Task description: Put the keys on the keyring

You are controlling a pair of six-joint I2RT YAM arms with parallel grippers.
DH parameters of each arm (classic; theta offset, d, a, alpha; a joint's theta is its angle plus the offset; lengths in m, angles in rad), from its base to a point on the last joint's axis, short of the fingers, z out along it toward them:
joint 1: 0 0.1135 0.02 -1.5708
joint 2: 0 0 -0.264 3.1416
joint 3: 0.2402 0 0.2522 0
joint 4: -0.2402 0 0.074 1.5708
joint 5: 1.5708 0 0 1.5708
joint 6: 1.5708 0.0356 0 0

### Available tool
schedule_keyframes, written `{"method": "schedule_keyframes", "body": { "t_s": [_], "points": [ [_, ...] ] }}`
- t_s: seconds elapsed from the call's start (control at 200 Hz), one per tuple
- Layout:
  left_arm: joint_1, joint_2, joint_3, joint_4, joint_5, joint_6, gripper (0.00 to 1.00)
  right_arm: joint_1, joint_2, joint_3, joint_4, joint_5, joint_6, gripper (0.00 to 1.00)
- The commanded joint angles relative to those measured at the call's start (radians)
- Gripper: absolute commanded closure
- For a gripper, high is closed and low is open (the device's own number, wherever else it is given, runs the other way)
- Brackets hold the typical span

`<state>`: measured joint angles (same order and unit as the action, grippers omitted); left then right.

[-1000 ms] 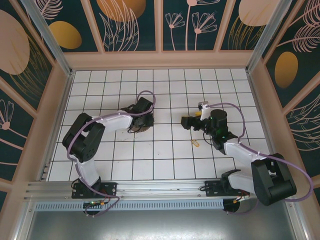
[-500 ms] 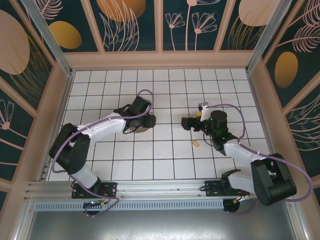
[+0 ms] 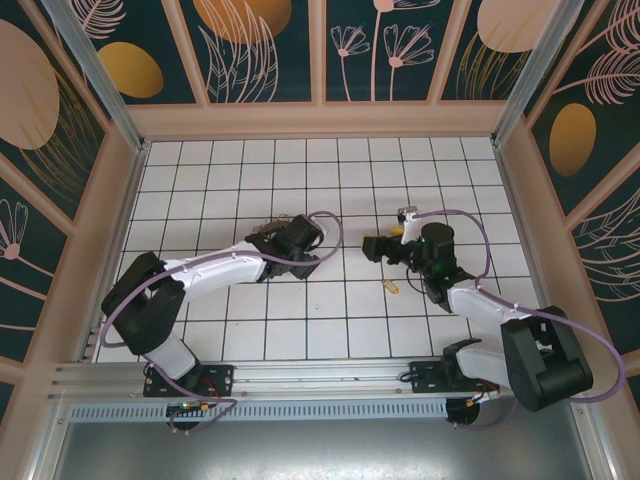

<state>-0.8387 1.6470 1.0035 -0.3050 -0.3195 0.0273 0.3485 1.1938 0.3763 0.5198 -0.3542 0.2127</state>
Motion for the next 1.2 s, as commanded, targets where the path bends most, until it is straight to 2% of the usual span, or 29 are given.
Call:
{"method": "schedule_keyframes", "body": {
  "t_s": [0.0, 0.275, 0.556, 0.806, 0.931, 1.151, 1.196],
  "points": [
    [-0.005, 0.027, 0.002, 0.008, -0.040, 0.092, 0.28, -0.007, 0.000, -0.006, 0.049, -0.020, 0.002, 0.05],
    [-0.014, 0.154, 0.078, -0.023, -0.089, 0.174, 0.48, -0.037, -0.031, -0.025, 0.055, -0.041, 0.007, 0.05],
    [-0.015, 0.252, 0.129, -0.011, -0.119, 0.209, 0.58, -0.053, -0.055, -0.033, 0.049, -0.047, 0.008, 0.05],
    [-0.007, 0.289, 0.150, -0.012, -0.159, 0.200, 0.72, -0.063, -0.078, -0.040, 0.046, -0.054, 0.012, 0.05],
    [-0.004, 0.290, 0.157, -0.007, -0.147, 0.189, 0.77, -0.064, -0.091, -0.043, 0.043, -0.055, 0.012, 0.05],
    [-0.001, 0.273, 0.197, -0.033, -0.084, 0.167, 1.00, -0.069, -0.112, -0.050, 0.042, -0.052, 0.011, 0.05],
    [-0.002, 0.258, 0.203, -0.036, -0.055, 0.157, 1.00, -0.071, -0.113, -0.051, 0.042, -0.054, 0.013, 0.05]
  ]
}}
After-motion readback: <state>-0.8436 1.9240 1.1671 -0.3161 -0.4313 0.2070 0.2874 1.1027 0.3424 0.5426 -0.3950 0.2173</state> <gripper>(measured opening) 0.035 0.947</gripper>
